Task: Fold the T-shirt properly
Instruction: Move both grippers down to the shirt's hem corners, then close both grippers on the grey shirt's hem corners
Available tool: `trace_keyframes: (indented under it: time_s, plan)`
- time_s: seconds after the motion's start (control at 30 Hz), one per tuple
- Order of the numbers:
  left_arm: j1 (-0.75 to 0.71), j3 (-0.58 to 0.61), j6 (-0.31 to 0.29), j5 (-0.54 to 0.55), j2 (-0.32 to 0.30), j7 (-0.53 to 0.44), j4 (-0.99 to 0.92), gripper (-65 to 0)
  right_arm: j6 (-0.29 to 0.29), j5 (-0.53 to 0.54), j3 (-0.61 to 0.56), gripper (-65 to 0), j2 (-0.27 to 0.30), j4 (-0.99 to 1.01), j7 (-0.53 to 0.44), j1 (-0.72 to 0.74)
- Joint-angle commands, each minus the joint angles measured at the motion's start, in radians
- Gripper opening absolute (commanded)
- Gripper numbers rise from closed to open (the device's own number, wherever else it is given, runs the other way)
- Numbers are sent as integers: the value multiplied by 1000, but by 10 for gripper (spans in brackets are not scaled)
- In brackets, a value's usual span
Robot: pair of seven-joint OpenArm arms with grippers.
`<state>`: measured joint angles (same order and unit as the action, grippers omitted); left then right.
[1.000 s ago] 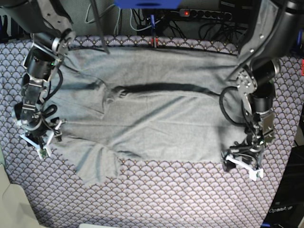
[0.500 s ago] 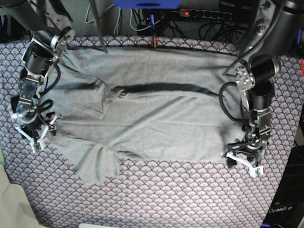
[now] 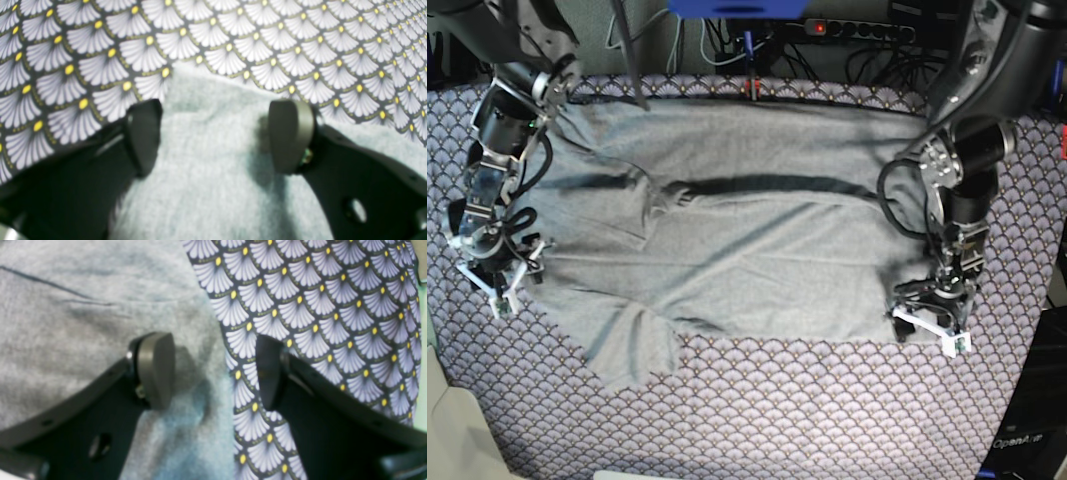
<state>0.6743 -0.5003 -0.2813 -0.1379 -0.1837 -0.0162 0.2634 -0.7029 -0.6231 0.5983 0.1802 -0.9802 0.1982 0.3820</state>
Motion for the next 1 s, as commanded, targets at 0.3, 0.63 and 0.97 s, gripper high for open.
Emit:
trace_keyframes:
  time_s: [0.3, 0.63, 0.97]
  plan:
    - [32, -2, -3, 10, -13, -8, 9, -559, 5, 12, 1, -257, 23, -18, -22, 21]
    - [37, -4, -3, 11, -4, 38, 20, -650, 5, 12, 48, -256, 25, -18, -22, 27]
    - [43, -4, -3, 11, -3, 140, 139, -650, 5, 12, 73, -240, 26, -18, -22, 51]
